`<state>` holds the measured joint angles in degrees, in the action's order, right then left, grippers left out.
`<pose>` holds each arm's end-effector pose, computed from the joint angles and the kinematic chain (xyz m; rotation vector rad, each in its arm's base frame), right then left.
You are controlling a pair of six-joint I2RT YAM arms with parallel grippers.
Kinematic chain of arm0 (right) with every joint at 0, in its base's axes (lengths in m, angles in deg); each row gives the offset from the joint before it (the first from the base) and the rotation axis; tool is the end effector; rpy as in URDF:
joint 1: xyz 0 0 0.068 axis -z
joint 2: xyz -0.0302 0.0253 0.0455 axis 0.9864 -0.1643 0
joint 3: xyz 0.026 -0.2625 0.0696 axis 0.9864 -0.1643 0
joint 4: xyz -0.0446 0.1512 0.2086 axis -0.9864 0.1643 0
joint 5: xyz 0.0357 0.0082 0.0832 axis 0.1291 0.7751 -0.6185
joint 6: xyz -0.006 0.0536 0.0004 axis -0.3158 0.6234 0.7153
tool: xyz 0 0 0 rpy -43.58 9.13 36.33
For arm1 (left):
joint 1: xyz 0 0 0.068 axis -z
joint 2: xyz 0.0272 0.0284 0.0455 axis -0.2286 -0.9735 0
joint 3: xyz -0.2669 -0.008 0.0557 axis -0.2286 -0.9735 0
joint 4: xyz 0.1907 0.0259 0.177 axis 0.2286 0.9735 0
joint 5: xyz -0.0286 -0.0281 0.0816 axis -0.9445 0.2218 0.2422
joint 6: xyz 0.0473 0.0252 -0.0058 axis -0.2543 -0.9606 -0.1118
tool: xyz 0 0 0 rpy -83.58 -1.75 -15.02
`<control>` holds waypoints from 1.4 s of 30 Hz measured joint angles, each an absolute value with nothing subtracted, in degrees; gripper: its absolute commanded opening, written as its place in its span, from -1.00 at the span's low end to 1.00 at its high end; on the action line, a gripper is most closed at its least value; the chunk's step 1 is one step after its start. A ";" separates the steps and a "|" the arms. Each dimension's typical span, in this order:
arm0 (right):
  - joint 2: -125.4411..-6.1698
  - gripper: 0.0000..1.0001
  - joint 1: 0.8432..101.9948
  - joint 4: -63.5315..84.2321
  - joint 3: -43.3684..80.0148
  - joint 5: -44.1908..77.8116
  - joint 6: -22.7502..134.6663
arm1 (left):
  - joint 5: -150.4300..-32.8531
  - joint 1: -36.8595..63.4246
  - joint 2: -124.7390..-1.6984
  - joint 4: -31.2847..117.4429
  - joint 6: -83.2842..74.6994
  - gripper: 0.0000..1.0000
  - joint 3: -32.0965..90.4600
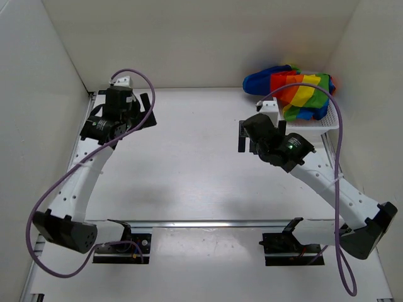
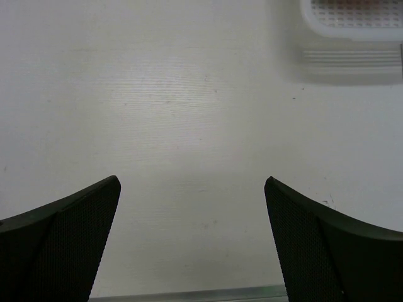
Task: Fold and stack the shorts
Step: Grab the shorts from the pile
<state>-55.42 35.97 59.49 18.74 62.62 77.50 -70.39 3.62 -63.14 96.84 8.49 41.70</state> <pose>0.1891 0.1557 0.3739 0.0064 2.1536 -0.0601 0.2564 -0.0693 0.3948 -0.2648 2.2731 -0.1118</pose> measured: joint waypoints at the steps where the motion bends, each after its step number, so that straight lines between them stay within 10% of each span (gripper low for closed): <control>1: -54.81 1.00 35.97 59.62 18.67 63.21 77.59 | -71.30 3.62 -62.12 96.45 7.44 0.99 42.22; 15: -51.36 1.00 37.91 62.31 14.83 66.56 80.21 | -72.92 3.62 -55.84 94.02 1.91 0.99 51.05; 21: -55.64 1.00 57.69 60.19 18.61 57.88 78.14 | -72.94 3.62 -55.51 94.11 2.19 0.99 51.27; 27: -75.55 1.00 82.83 56.02 36.44 40.99 77.96 | -76.29 3.62 -55.38 94.09 3.83 0.99 46.03; 36: -113.63 1.00 89.74 51.27 74.39 27.50 79.67 | -78.69 3.62 -56.17 94.90 5.19 0.99 40.82; 40: -126.39 0.34 89.98 48.78 84.81 25.27 81.44 | -78.78 3.62 -58.57 94.87 5.12 0.99 40.84; 41: -127.70 -0.39 90.02 48.04 84.88 24.83 81.85 | -78.78 3.62 -59.51 94.90 5.10 0.99 40.84; 42: -128.84 -0.65 90.09 47.36 84.88 24.35 82.42 | -78.78 3.62 -60.41 94.87 5.06 0.99 40.84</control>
<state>-128.84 90.09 47.36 84.88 24.35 82.42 -78.78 3.62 -60.41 94.87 5.06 40.84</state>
